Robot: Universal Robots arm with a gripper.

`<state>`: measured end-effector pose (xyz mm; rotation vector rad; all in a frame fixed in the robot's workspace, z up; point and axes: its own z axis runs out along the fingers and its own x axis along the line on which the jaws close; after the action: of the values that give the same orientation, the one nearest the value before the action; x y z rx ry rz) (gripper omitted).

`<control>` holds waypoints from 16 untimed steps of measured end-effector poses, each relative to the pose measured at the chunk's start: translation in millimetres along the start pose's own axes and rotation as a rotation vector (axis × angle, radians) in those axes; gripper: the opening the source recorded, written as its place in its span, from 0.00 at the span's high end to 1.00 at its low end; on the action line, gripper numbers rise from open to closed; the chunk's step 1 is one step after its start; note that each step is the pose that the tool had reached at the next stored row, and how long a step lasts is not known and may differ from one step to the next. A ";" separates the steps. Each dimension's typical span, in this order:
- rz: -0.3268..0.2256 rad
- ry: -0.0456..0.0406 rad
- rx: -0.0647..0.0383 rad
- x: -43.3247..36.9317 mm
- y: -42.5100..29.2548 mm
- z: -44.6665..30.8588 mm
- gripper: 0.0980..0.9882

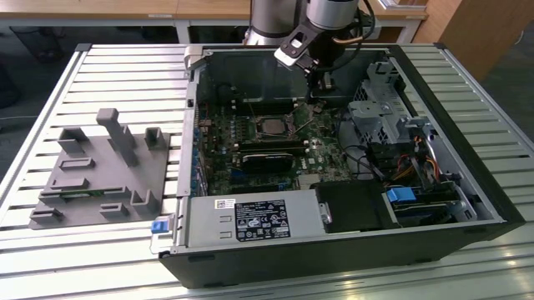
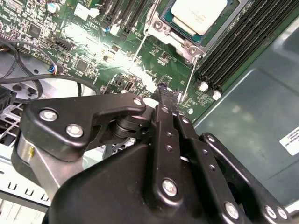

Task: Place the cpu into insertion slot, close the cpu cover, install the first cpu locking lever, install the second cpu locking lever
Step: 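Close the cpu cover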

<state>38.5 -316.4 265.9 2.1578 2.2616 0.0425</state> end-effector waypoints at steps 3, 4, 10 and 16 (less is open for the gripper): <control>0.000 -0.0001 0.000 -0.1 2.1 0.3 0.99; 0.000 0.0000 0.000 -0.1 3.0 0.5 0.99; 0.000 -0.0001 0.000 0.0 7.3 1.1 0.99; 0.000 0.0000 0.000 0.3 9.9 2.2 0.99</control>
<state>48.4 -315.6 264.0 2.1581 2.2615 0.0424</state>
